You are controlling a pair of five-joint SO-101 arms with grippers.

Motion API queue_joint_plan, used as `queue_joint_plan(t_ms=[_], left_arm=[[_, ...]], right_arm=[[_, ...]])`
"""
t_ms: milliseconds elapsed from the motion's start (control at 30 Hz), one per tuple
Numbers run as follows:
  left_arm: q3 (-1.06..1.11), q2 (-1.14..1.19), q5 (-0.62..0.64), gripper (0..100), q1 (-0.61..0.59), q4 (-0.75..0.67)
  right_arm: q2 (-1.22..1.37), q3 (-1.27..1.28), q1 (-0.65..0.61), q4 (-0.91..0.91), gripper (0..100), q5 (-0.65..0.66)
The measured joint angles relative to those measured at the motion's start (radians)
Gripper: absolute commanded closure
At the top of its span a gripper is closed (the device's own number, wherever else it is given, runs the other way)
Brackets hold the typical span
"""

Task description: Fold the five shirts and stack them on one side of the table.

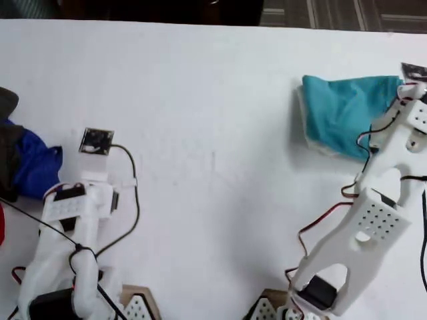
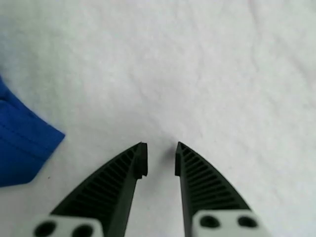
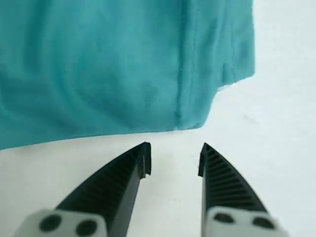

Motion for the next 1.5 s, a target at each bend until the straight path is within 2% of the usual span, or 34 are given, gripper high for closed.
queue_joint_plan(t_ms=[200, 700, 900, 1333, 1500], left_arm=[[0.0, 0.0, 0.0, 88, 0.0, 0.0], [0.0, 0.0, 0.0, 88, -0.002, 0.0], [0.0, 0.0, 0.0, 88, -0.002, 0.0], [0.0, 0.0, 0.0, 88, 0.0, 0.0], [0.0, 0.0, 0.0, 88, 0.0, 0.0]], right_arm=[[0.009, 0.012, 0.052, -0.055, 83.2, 0.0], [0.158, 0.012, 0.043, -0.203, 83.8, 0.0], [0.167, 0.012, 0.041, -0.241, 98.1, 0.0], [0.169, 0.009, 0.041, -0.273, 97.8, 0.0], [0.169, -0.081, 0.043, -0.236, 97.8, 0.0]])
